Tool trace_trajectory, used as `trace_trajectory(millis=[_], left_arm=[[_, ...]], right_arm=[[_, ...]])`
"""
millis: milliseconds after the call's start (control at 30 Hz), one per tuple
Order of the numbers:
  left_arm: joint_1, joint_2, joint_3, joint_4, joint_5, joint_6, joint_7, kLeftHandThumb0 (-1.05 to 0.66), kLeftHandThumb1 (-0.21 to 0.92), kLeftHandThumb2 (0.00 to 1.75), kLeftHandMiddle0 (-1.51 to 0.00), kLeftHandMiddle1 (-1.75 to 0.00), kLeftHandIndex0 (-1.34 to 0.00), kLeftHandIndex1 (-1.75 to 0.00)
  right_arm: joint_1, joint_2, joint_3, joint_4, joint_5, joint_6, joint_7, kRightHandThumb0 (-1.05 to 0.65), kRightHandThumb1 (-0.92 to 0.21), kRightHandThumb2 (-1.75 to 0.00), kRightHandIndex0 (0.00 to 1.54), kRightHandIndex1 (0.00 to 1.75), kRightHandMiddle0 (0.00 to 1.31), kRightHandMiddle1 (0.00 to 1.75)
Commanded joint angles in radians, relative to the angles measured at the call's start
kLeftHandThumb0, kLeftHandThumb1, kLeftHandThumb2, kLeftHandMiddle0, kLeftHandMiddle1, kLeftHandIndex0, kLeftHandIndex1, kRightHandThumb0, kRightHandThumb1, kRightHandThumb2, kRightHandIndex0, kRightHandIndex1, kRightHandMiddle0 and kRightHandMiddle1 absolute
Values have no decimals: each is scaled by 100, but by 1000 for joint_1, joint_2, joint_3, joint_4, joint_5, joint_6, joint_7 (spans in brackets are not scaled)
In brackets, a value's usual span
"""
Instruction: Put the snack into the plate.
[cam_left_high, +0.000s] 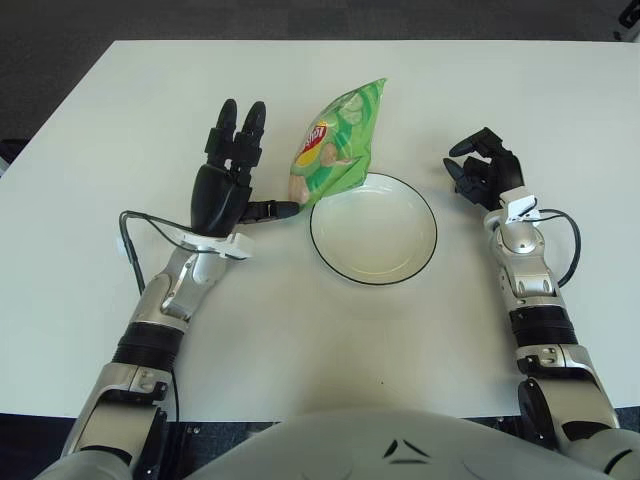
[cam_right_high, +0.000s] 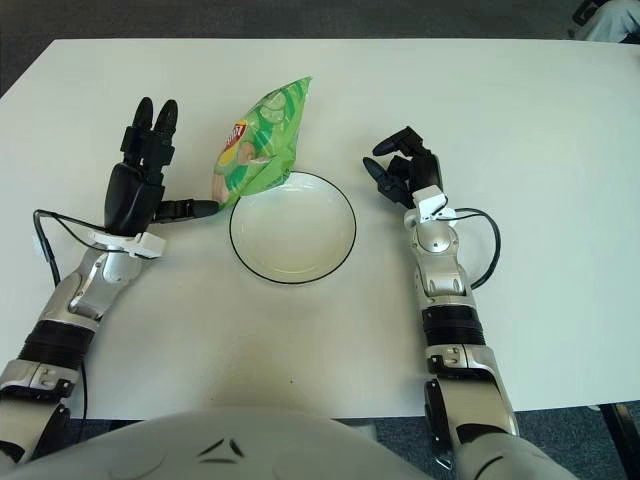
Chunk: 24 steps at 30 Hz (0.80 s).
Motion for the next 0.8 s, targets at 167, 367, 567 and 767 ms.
trace_trajectory(millis=[167, 367, 567, 767], left_arm=[[-23, -11, -42, 67, -92, -23, -104, -97, 85, 0, 0, 0, 0, 0], [-71, -13, -57, 114, -214, -39, -237, -95, 83, 0, 0, 0, 0, 0], [-85, -12, -67, 109, -404, -24, -435, -91, 81, 0, 0, 0, 0, 0], [-99, -34, -63, 110, -540, -17, -560, -89, 78, 0, 0, 0, -1, -1]], right_arm=[[174, 61, 21, 122, 1, 34, 14, -37, -92, -28, 89, 172, 47, 148], [173, 60, 21, 126, 2, 33, 16, -37, -92, -28, 89, 172, 47, 148], [176, 60, 21, 125, 4, 32, 19, -37, -92, -28, 89, 172, 47, 148], [178, 59, 19, 121, 5, 34, 25, -37, -92, -28, 89, 172, 47, 148]])
